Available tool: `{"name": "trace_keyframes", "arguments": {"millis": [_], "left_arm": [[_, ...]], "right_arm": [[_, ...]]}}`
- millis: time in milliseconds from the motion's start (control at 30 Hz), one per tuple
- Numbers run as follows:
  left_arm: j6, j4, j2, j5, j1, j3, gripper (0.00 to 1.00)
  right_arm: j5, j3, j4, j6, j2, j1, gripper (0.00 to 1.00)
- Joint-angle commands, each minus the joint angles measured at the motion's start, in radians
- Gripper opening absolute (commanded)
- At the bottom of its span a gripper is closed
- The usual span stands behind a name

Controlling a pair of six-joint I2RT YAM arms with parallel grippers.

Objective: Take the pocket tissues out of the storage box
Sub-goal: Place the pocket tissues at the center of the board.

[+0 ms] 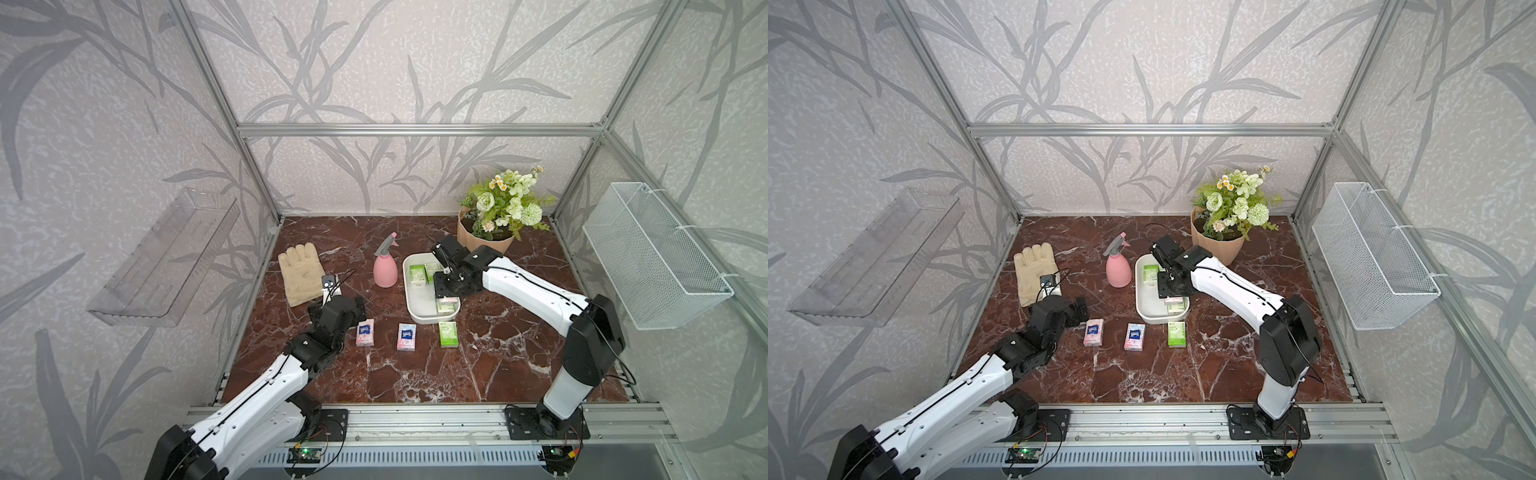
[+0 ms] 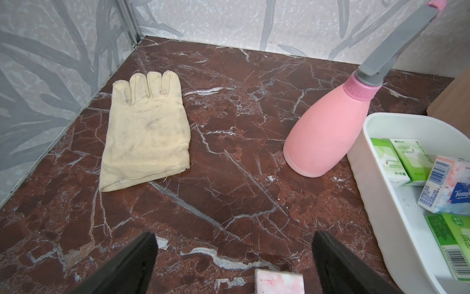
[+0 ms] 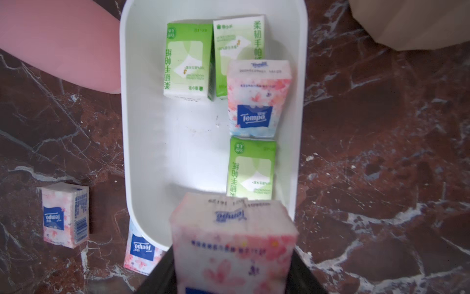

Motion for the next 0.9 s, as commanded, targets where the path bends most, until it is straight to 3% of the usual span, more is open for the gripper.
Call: {"name": "trace_keyframes", "arguments": {"millis": [0, 367, 867], "left_arm": [[0.006, 0.002, 0.015, 0.001, 0.005, 0.040, 1.00], [-0.006, 0.015, 0.063, 0.014, 0.006, 0.065, 1.00], [-0.010, 0.006, 0.065, 0.014, 0.006, 0.078, 1.00]], "right_arm": [[0.050, -0.072, -0.072, -0.036, -0.090, -0.032, 0.55], [0.016, -0.351, -0.020, -0.102, -0.225, -0.147, 0.56], [-0.041, -0.474, 0.100, -0.173, -0.087, -0.203, 0.56]]}}
